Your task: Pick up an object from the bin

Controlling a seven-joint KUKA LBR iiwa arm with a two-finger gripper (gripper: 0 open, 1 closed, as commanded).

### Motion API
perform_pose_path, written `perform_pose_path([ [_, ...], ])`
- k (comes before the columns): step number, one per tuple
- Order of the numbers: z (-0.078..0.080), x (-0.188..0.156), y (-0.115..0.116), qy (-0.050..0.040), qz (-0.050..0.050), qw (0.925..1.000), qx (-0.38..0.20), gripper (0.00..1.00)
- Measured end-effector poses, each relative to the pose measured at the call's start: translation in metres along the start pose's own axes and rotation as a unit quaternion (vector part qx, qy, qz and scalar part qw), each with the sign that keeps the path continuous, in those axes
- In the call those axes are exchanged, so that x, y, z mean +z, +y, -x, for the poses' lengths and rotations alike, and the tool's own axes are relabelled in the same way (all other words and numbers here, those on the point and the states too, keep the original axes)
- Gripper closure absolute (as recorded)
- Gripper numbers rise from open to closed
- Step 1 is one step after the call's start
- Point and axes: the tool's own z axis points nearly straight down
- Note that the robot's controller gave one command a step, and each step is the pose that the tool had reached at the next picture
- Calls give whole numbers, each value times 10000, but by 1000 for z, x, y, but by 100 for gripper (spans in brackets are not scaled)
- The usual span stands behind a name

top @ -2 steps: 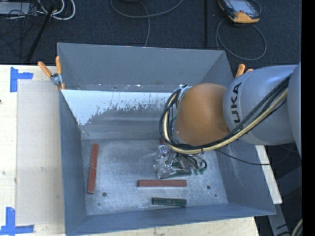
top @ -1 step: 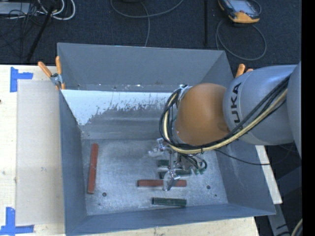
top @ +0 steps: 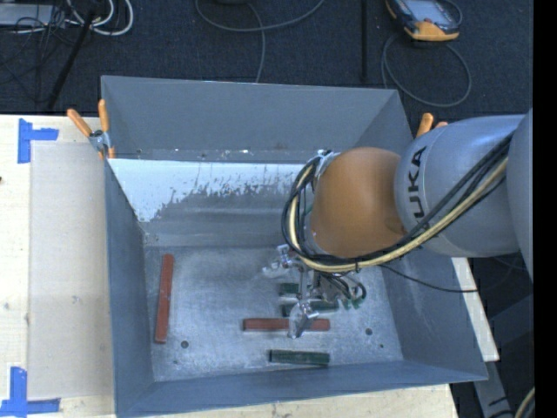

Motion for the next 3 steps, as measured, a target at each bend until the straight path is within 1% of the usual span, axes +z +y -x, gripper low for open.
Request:
perform_pose_path([
  [1,-34,43,-6,-108,-11,9995,300,100],
  [2,-34,43,-6,-108,-10,9995,303,100],
  [3,-19,-115,-15,-40,-8,9988,496,100],
])
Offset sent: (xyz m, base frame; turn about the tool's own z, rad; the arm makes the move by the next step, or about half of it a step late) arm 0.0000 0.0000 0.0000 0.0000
